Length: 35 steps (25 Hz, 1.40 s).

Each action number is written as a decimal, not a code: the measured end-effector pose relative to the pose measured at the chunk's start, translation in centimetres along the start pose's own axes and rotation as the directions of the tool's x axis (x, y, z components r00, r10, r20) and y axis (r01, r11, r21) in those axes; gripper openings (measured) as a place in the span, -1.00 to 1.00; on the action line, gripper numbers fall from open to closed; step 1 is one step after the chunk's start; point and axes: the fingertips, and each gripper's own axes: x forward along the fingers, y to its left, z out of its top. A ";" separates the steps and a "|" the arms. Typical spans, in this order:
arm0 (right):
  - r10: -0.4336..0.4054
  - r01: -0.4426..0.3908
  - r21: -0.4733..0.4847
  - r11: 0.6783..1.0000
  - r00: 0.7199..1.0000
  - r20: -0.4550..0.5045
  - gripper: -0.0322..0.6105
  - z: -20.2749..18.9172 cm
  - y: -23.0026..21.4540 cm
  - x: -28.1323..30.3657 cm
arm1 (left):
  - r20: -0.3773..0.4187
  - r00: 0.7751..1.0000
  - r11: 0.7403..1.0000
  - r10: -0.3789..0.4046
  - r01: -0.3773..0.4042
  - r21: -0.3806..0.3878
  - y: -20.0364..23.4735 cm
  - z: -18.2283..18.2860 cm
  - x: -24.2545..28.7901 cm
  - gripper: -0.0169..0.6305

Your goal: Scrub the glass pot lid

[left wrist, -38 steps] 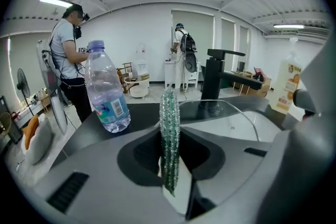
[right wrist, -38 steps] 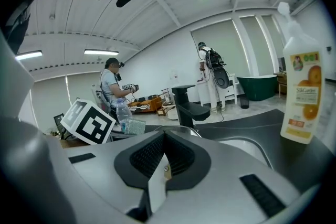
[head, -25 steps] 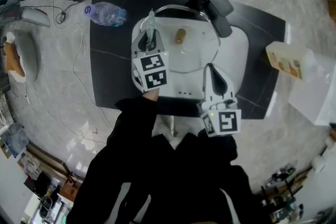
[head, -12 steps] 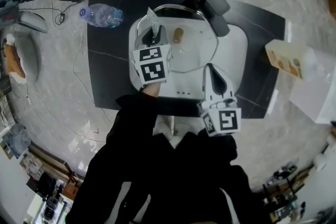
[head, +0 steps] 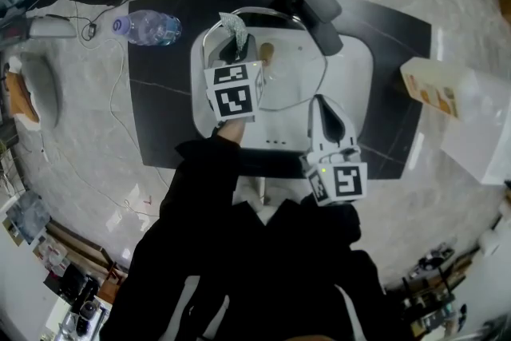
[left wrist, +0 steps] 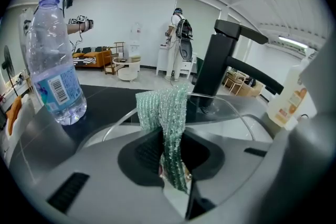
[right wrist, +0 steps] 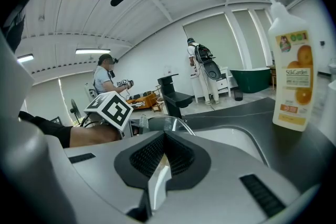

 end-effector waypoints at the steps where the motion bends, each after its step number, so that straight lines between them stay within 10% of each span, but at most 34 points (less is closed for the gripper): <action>1: -0.001 0.001 0.000 1.000 1.000 0.000 -0.89 0.0 -0.1 0.0 | -0.001 1.000 1.000 0.000 0.000 0.006 -0.1 0.0 0.1 -0.73; 35: -0.035 0.036 0.044 0.998 0.999 -0.009 -0.89 -1.0 -2.6 -1.3 | -0.058 0.988 0.981 -0.146 0.152 0.119 -9.3 -1.4 1.6 -0.73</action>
